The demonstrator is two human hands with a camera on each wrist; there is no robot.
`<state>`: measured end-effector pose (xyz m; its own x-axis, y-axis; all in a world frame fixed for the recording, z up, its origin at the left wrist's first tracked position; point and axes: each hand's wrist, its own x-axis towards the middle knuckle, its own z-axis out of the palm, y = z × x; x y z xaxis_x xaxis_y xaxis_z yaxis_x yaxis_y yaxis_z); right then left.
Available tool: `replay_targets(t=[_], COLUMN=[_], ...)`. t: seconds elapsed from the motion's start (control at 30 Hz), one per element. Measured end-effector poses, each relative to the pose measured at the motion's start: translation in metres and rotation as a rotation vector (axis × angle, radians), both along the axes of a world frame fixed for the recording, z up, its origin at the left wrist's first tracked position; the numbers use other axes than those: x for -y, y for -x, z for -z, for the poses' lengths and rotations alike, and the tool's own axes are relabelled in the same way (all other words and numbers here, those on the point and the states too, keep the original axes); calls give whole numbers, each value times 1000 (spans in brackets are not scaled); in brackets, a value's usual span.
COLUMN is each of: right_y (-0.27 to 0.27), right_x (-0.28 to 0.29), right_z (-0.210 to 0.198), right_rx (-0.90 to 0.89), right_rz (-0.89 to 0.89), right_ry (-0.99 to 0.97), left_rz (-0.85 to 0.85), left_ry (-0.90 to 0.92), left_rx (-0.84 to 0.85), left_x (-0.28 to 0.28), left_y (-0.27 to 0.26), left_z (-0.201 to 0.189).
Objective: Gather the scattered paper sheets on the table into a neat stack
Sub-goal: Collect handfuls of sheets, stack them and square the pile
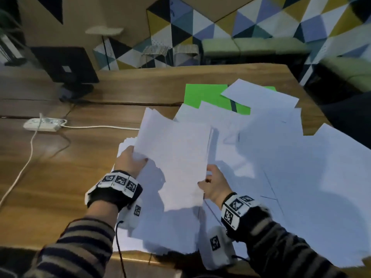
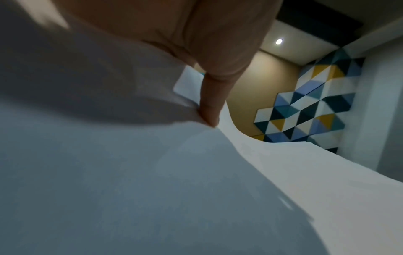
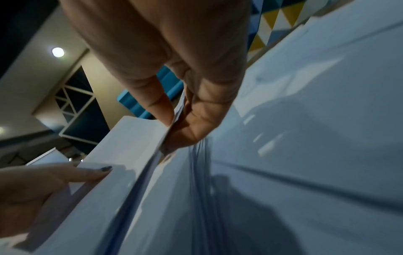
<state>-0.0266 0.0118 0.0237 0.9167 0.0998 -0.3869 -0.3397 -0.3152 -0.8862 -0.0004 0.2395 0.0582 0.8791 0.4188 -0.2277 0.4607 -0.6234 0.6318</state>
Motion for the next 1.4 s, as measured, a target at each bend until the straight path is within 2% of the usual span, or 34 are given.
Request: replay_targets(t=[0.1, 0.2, 0.33, 0.4, 0.5, 0.63, 0.7, 0.77, 0.87, 1.0, 1.13, 1.23, 1.3, 1.4], right_y=[5, 5, 5, 5, -1, -17, -26, -36, -49, -66, -80, -86, -89, -91], right_x=[-36, -54, -44, -29, 7, 67, 93, 115, 138, 157, 158, 157, 159, 165], right_z=[15, 25, 25, 27, 32, 34, 35, 38, 38, 40, 44, 46, 45, 43], right_rx=[-92, -180, -145, -112, -96, -53, -96, -113, -99, -47, -7, -4, -5, -37], right_rz=[-82, -129, -134, -87, 11, 179, 238, 264, 265, 156, 110, 62, 36, -23], right_ry=[41, 59, 190, 198, 238, 362, 374, 377, 414, 542, 640, 662, 662, 647], left_rz=[-15, -77, -44, 79, 339, 669, 789, 828, 723, 548, 329, 56, -65, -153], left_ry=[-115, -112, -224, -215, -77, 21, -27, -115, -187, -171, 33, 280, 352, 409], left_rx=[-106, -122, -120, -22, 34, -47, -96, -160, -289, -387, -396, -368, -342, -384], left_x=[-31, -47, -39, -22, 15, 69, 93, 112, 128, 141, 149, 157, 162, 168], left_y=[8, 10, 13, 12, 12, 17, 20, 23, 25, 27, 32, 36, 35, 30], left_z=[12, 24, 33, 39, 46, 51, 55, 60, 62, 57, 58, 58, 57, 55])
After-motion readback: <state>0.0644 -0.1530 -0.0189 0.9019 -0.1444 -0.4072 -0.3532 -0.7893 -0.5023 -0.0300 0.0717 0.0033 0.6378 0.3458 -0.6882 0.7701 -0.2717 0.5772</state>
